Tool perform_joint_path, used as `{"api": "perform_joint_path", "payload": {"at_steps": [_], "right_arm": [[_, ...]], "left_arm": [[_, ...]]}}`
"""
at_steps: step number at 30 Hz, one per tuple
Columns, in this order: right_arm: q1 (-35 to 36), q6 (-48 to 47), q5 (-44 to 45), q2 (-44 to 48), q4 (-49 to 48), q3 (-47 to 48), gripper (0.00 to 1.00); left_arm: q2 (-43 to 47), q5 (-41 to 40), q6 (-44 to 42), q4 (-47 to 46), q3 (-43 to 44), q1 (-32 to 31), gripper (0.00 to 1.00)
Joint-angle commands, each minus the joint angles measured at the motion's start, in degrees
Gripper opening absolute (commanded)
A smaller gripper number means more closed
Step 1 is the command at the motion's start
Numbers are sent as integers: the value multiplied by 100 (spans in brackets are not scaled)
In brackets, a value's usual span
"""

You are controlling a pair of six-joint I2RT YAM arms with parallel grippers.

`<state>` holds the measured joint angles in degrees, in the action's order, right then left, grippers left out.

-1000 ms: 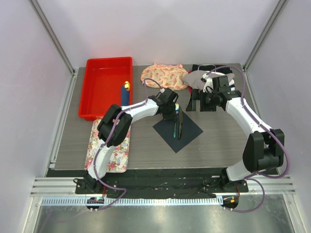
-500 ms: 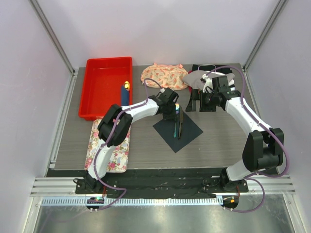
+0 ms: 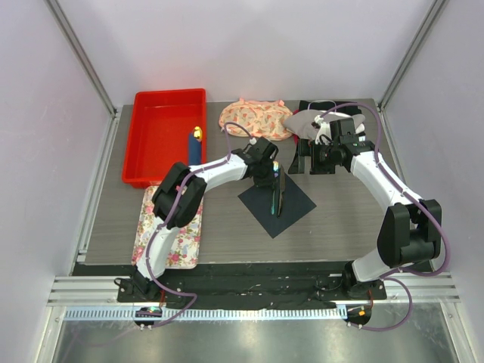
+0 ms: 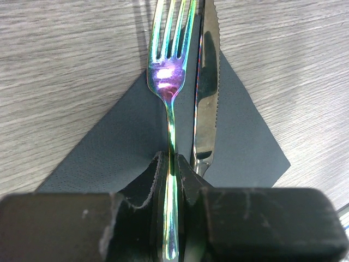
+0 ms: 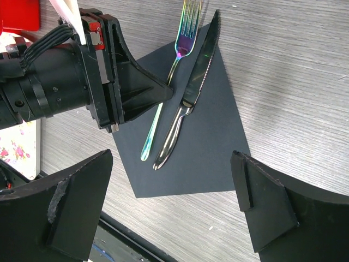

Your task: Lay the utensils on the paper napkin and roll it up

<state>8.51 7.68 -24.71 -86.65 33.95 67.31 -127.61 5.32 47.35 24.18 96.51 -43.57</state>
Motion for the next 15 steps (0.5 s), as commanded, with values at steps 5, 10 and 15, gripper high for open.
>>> {"api": "perform_joint_path", "payload": {"at_steps": [5, 10, 15], "right_arm": [[-16, 67, -95, 8, -152, 151, 100], [-16, 67, -95, 26, -161, 133, 100], [-16, 75, -104, 43, -179, 107, 100]], "left_arm": [[403, -242, -15, -45, 79, -116, 13], [448, -216, -16, -63, 79, -169, 13], [439, -224, -42, -72, 87, -195, 13]]}}
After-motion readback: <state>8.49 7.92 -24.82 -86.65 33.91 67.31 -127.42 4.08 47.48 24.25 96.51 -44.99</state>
